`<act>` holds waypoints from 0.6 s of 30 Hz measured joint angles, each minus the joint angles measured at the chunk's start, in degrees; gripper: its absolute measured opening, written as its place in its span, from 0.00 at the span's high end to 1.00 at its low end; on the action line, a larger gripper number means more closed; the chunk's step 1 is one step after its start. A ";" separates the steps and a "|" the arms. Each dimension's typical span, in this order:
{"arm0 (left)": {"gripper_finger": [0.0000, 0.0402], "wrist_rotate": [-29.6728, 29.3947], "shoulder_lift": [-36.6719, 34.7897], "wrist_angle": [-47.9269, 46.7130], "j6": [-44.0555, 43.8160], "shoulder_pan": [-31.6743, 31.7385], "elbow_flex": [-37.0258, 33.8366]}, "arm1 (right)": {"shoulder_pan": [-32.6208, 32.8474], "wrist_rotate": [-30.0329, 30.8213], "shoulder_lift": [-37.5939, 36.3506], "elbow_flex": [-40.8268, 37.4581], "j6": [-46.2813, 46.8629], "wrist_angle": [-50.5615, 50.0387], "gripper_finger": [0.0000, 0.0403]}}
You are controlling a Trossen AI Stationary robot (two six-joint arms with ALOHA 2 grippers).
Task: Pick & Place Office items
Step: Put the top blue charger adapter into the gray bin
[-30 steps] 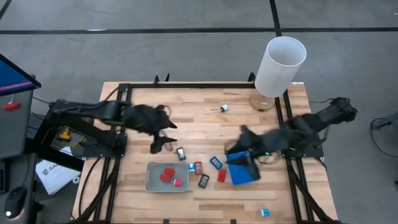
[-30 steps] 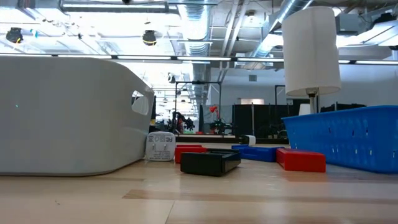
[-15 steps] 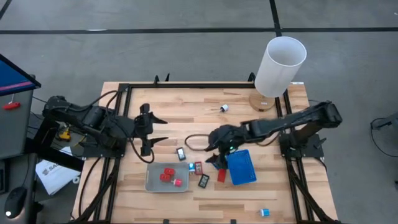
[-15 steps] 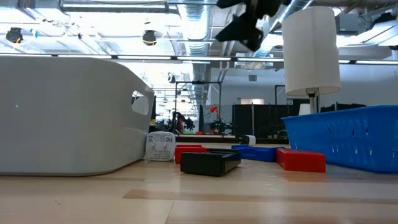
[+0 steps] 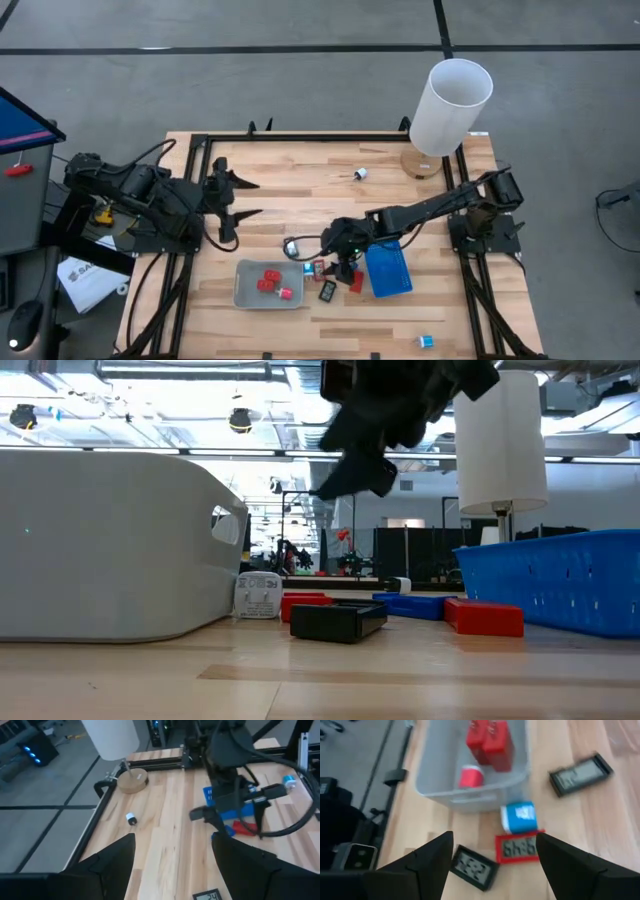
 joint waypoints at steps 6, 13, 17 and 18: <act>0.35 -1.55 -0.02 0.31 -0.56 0.34 0.02 | -0.16 0.07 0.14 0.07 -2.40 1.30 0.31; 0.35 -4.61 0.49 0.40 -0.64 0.34 0.02 | -0.32 -0.93 0.20 -1.09 -3.30 11.74 0.31; 0.35 -5.12 0.58 0.42 -2.11 0.34 0.00 | 2.64 2.38 -0.14 -2.57 -9.45 28.37 0.31; 0.35 -5.28 0.66 0.37 -2.69 0.34 0.01 | 3.47 4.46 -0.25 -3.03 -11.37 29.94 0.31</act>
